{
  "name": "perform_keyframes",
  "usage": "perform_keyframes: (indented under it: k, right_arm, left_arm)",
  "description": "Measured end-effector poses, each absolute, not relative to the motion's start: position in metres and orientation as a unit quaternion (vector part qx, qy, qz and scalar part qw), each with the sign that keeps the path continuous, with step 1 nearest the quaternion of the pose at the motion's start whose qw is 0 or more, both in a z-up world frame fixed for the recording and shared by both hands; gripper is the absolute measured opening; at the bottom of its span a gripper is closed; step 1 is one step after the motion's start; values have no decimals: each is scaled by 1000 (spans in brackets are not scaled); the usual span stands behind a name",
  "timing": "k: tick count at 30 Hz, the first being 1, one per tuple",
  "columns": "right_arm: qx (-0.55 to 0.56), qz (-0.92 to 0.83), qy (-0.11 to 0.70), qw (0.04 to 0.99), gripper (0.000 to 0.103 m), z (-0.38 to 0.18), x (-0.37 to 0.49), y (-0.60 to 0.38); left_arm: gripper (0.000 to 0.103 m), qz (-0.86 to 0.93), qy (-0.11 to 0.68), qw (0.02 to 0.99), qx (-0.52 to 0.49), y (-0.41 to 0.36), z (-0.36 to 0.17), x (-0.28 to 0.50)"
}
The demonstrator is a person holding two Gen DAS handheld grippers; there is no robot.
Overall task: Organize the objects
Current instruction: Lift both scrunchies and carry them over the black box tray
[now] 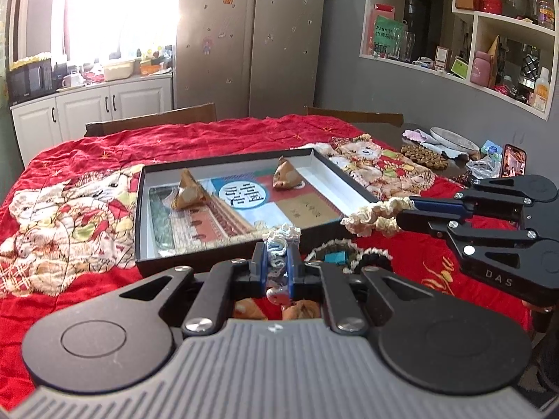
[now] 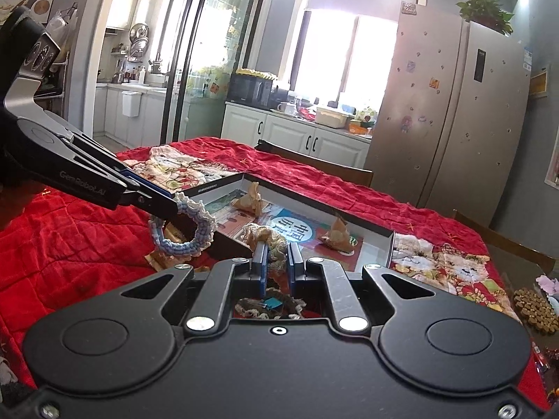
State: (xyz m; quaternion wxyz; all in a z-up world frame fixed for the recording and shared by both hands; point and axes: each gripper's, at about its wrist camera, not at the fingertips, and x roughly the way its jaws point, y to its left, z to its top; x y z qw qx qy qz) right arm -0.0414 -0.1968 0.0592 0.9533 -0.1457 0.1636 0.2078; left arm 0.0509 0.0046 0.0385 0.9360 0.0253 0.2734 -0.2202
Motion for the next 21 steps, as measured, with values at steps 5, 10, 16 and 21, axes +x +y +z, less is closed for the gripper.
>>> perform_keyframes:
  k: [5, 10, 16, 21]
  right_arm:
    - [-146, 202, 158, 955, 11, 64, -38, -197]
    - [-146, 199, 153, 957, 11, 68, -33, -196]
    - [-145, 188, 147, 960, 11, 75, -26, -197]
    - [-141, 178, 145, 963, 11, 79, -13, -202]
  left_arm:
    - [13, -221, 269, 937, 25, 2, 42, 58]
    - [13, -218, 263, 940, 24, 1, 46, 65]
    - [13, -212, 256, 943, 24, -1, 52, 73]
    - [13, -207, 252, 945, 24, -3, 56, 83]
